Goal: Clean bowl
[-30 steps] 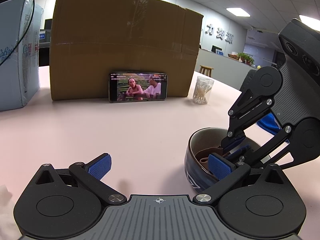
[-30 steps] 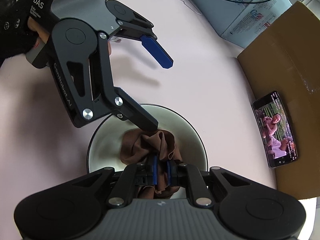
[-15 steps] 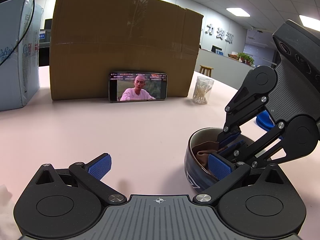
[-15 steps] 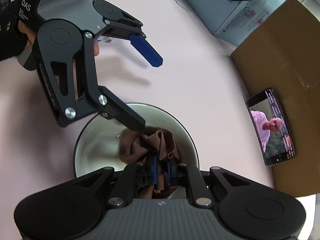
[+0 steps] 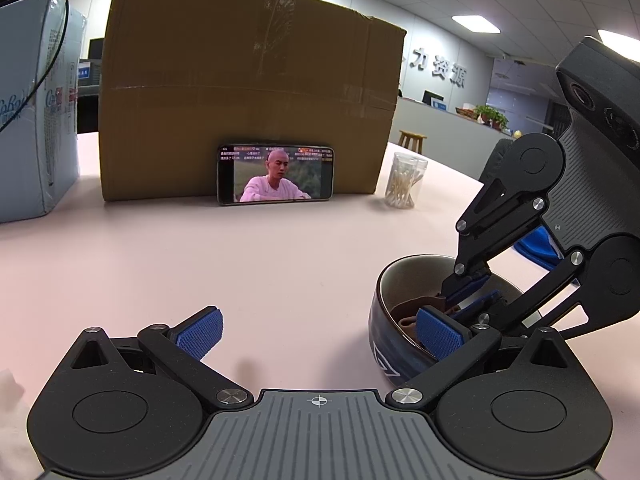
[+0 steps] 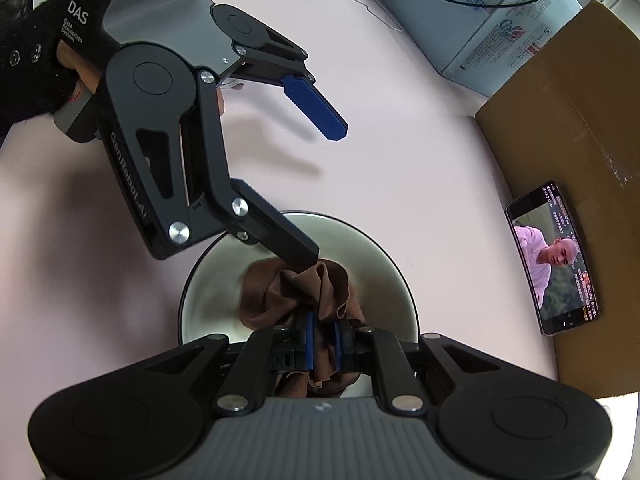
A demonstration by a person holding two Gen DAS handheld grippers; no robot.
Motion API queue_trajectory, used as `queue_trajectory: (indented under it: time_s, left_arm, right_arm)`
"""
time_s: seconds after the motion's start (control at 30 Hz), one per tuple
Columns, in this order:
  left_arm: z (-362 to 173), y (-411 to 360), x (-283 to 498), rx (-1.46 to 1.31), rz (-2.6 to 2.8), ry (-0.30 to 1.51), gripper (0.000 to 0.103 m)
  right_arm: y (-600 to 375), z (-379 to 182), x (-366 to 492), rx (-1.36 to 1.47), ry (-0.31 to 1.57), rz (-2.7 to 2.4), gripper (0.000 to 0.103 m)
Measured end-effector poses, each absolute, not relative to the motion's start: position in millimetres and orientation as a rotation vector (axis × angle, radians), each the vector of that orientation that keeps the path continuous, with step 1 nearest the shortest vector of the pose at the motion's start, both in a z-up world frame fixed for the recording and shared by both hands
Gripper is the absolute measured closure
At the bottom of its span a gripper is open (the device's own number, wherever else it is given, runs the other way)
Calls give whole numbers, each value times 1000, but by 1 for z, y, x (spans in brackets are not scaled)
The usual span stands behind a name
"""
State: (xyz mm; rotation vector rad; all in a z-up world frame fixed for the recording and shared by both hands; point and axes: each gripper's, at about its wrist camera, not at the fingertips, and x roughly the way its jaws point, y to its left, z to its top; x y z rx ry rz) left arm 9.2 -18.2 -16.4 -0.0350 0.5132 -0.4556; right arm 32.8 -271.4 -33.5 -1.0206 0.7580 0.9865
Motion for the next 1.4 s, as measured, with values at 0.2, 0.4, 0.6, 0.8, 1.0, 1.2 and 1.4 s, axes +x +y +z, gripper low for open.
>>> queue_trajectory:
  time_s: [0.2,0.4,0.6,0.8,1.0,1.2,1.4]
  left_arm:
    - [-16,-18,9,-36,-456,513,0]
    - [-15,-18,6,-35,-457,512,0]
    - [-16,-18,7,-33,-457,513,0]
    - [-15,-18,8,-33,-457,514,0]
    - [-16,-17,9,-35,-458,514,0]
    - [-16,-17,10,-34,-459,513,0]
    - [-17,-17,10,-33,-459,514,0]
  right_arm:
    - [-272,-35,41,-1021,754,950,90]
    - [-277,-34,40,-1034,774,929,90]
    - [-277,-32,36,-1015,787,964,90]
    - [-273,-33,38,-1003,770,977,90]
    - [-270,-35,41,-1024,765,955,89]
    - [-275,-33,42,-1035,798,937,90]
    - [-274,-32,38,-1025,811,967,90]
